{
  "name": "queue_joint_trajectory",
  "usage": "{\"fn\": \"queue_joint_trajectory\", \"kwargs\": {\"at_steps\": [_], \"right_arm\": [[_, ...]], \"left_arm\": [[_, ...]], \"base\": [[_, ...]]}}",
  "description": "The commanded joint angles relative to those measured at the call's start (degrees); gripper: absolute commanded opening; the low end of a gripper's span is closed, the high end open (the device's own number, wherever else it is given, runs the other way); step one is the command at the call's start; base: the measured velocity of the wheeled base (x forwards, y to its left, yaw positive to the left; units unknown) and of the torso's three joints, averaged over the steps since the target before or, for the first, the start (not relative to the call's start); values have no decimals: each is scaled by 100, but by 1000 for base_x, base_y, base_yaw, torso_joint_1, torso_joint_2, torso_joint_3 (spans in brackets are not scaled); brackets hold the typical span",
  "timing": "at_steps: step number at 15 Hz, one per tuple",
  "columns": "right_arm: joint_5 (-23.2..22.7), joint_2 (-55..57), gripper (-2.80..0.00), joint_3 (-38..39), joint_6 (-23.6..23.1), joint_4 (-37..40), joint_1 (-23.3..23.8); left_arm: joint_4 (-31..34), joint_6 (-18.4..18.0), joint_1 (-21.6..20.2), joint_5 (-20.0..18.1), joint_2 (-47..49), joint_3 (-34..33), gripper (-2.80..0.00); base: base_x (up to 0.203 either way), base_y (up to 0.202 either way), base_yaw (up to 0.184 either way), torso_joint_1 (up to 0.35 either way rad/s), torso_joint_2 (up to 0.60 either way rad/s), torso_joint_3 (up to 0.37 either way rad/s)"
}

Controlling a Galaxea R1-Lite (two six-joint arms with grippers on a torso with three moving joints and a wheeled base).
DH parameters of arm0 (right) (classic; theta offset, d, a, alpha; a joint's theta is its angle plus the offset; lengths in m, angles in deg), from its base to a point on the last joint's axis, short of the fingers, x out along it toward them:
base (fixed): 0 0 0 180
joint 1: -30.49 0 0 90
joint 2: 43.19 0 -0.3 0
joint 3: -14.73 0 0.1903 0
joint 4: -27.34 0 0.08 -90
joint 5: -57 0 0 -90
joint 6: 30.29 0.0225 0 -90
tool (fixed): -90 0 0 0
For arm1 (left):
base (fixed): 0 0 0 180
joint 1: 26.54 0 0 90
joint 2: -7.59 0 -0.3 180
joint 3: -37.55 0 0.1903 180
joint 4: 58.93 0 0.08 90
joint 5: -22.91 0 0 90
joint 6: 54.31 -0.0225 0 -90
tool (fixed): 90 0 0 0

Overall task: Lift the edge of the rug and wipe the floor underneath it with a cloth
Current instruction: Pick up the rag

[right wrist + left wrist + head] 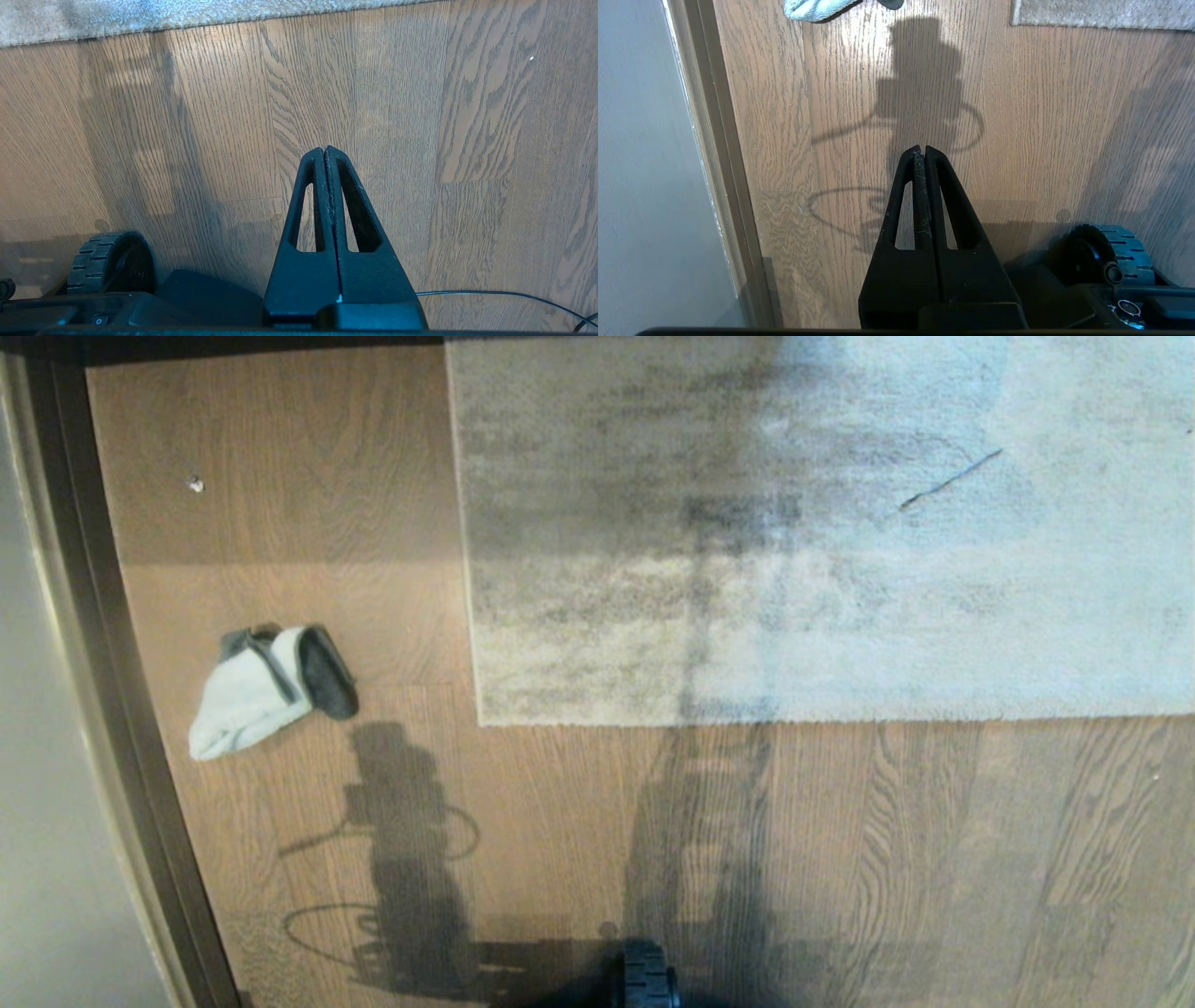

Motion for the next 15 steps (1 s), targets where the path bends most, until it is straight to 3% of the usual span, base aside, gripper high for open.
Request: {"fn": "queue_joint_trajectory", "kwargs": {"at_steps": [1,15], "right_arm": [[1,-2,-280,0,2,-2,-2],[1,-2,-280,0,2,7,-2]], "left_arm": [[0,12,4,11,0,-1,-280],[-18,38,-3,11,0,-1,-280]], "base": [[0,0,0,0,0,0],[0,0,0,0,0,0]]}}
